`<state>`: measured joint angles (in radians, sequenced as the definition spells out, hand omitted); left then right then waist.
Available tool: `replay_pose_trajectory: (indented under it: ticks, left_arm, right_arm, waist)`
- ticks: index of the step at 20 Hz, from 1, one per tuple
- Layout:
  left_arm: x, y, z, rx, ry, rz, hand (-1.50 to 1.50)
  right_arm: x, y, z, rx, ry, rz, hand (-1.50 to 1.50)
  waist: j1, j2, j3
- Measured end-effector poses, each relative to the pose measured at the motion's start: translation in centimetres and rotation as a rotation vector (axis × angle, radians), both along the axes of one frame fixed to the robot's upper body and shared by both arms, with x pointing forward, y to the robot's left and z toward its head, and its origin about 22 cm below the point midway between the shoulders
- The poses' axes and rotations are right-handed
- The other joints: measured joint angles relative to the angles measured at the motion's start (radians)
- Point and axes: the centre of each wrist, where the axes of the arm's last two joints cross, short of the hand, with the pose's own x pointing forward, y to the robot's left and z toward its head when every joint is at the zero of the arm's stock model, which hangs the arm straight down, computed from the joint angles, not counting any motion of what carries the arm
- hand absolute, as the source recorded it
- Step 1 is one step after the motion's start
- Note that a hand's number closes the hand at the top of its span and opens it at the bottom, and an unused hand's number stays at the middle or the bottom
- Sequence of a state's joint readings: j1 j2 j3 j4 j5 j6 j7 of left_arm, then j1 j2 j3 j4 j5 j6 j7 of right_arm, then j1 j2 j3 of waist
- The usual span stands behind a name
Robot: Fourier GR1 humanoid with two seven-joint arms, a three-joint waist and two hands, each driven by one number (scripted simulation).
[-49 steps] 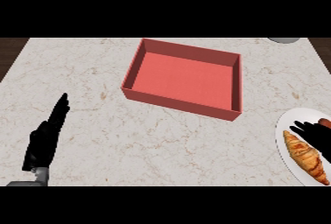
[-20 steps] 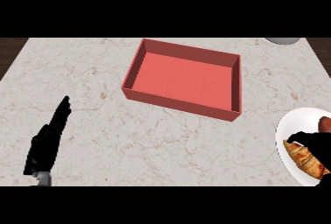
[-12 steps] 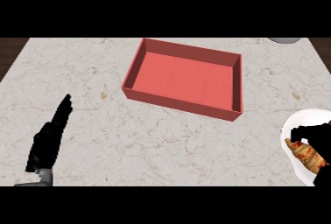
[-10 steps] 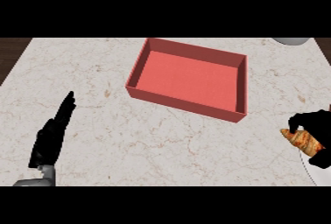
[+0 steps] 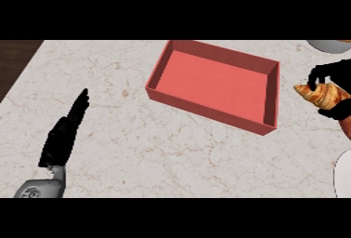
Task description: Pick the croissant from the plate and place it in the cardboard box
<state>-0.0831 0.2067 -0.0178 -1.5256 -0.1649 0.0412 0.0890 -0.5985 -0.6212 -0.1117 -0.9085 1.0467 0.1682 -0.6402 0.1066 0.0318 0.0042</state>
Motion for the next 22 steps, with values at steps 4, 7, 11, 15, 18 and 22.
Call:
replay_pose_trajectory:
  ticks: [4,7,11,15,18,22]
  left_arm:
    - [0.0,-0.1,0.0,-0.002,0.010,0.009,0.00]
    - [0.0,0.0,-0.4,0.000,0.015,0.022,0.00]
    - [-0.5,0.2,-0.7,-0.002,0.019,0.033,0.00]
    - [-0.8,1.0,-0.9,0.007,0.018,0.047,0.00]
    - [-1.0,1.2,-0.9,0.003,0.024,0.060,0.00]
    - [-1.3,1.0,-1.2,0.005,0.032,0.065,0.00]
  right_arm:
    - [2.6,-0.4,2.9,0.098,-0.027,0.054,1.50]
    - [3.9,0.1,4.2,0.261,-0.034,0.144,1.50]
    - [5.4,1.0,6.5,0.434,-0.052,0.218,1.50]
    - [6.7,2.7,8.3,0.533,-0.066,0.281,1.50]
    - [7.8,4.8,9.3,0.582,-0.058,0.327,1.50]
    - [9.1,8.1,10.9,0.611,-0.036,0.372,1.50]
  waist:
    - [-0.008,-0.003,0.000]
    - [-0.019,-0.006,-0.001]
    - [-0.032,-0.012,-0.002]
    - [-0.044,-0.016,-0.003]
    - [-0.053,-0.020,-0.003]
    - [-0.065,-0.023,-0.004]
